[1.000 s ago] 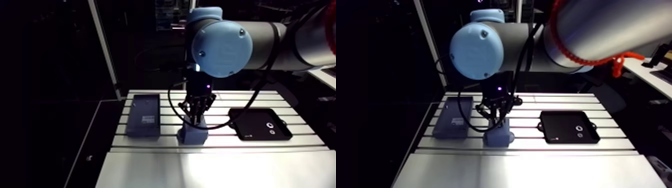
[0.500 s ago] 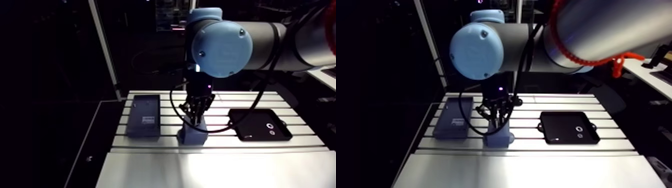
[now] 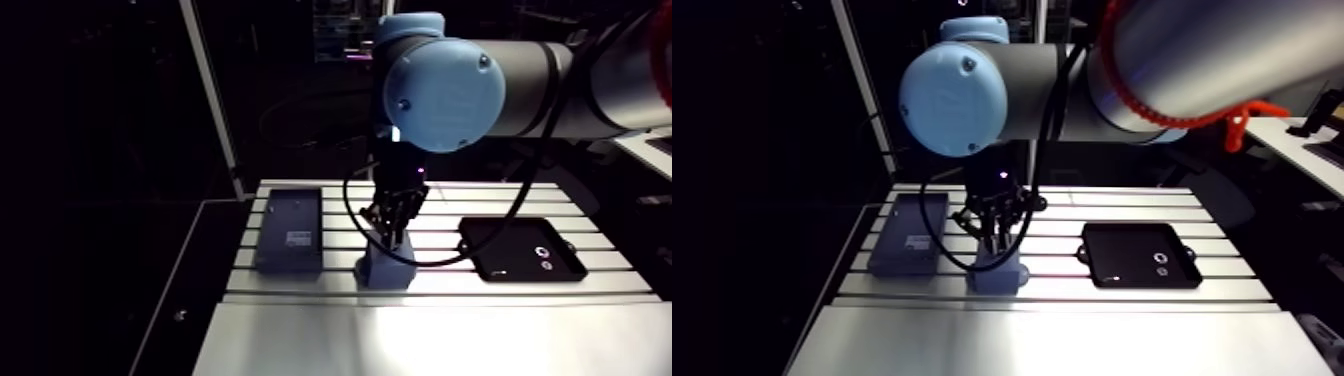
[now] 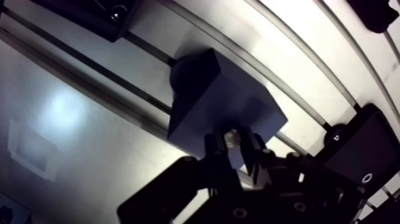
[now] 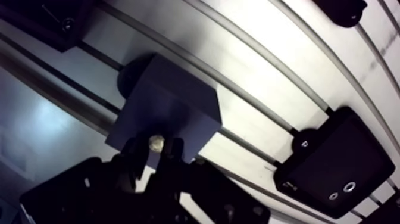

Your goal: Pick up the M10 bolt and insert it into the hex recess until seated.

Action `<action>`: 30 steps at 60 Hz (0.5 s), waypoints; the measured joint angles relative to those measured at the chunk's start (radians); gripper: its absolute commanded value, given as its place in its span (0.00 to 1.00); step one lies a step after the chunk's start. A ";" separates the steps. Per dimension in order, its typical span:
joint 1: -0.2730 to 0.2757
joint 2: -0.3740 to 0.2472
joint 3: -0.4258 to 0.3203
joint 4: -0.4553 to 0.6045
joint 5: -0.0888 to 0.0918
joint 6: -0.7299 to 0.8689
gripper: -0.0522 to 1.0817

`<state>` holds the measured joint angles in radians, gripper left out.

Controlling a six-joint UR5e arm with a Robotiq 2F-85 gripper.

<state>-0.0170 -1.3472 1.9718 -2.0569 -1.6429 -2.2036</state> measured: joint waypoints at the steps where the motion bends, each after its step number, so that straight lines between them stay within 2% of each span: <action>1: 0.000 0.000 0.000 0.000 0.000 -0.002 0.17; 4: 0.000 0.000 0.000 0.000 -0.002 -0.007 0.07; 20: 0.001 -0.003 0.000 -0.002 -0.017 -0.028 0.06; 30: 0.001 -0.017 -0.002 -0.003 -0.020 -0.030 0.06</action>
<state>-0.0156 -1.3639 1.9693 -2.0595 -1.6630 -2.2338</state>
